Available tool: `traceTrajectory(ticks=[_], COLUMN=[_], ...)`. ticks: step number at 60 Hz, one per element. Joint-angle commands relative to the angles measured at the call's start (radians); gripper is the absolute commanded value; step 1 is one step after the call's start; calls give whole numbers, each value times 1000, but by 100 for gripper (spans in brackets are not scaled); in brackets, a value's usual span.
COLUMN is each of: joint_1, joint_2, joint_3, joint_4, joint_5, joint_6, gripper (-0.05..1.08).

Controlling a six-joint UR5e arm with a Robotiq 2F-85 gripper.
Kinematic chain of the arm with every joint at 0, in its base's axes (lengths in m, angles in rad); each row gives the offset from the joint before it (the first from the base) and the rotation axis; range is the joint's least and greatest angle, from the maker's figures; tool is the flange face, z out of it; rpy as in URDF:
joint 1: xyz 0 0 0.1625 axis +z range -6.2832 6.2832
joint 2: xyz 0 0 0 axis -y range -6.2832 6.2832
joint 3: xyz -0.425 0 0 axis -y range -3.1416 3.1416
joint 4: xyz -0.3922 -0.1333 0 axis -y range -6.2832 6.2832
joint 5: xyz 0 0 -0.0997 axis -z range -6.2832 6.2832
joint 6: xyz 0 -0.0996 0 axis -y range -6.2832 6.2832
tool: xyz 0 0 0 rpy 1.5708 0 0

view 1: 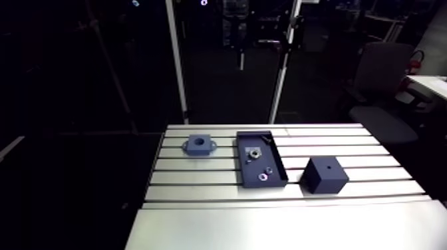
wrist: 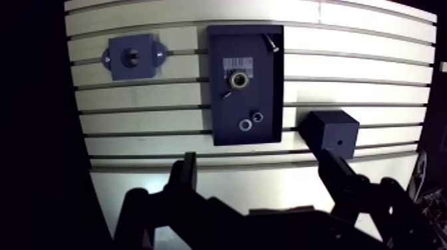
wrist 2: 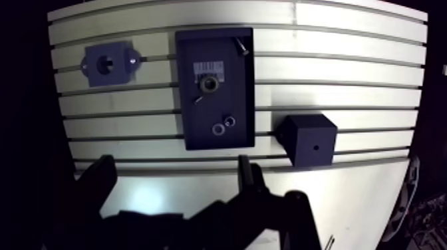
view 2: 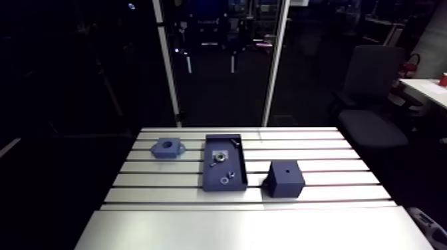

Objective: Pick up the bearing and press it into the housing until flush.

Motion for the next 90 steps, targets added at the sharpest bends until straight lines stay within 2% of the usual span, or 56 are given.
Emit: traceTrajectory(ticks=[1,31,58,65,72,78,80,82,83,84,90], joint_1=[66,64,54,38,16,11,11,9,9,8,5], joint_2=[-101,-99,-94,-84,-52,-38,-35,-17,-17,-6,22], joint_3=[-28,-37,-11,17,59,86,94,102,102,107,123], joint_4=[132,132,114,68,-39,-86,-94,-108,-108,-114,-144], joint_5=[-6,-8,-12,-12,-12,-11,-11,-11,-11,-11,-8], joint_6=[-6,-6,-8,-6,-31,-50,-53,-53,-53,-54,-55], gripper=[0,0,0,0,0,1,2,14,14,20,25])
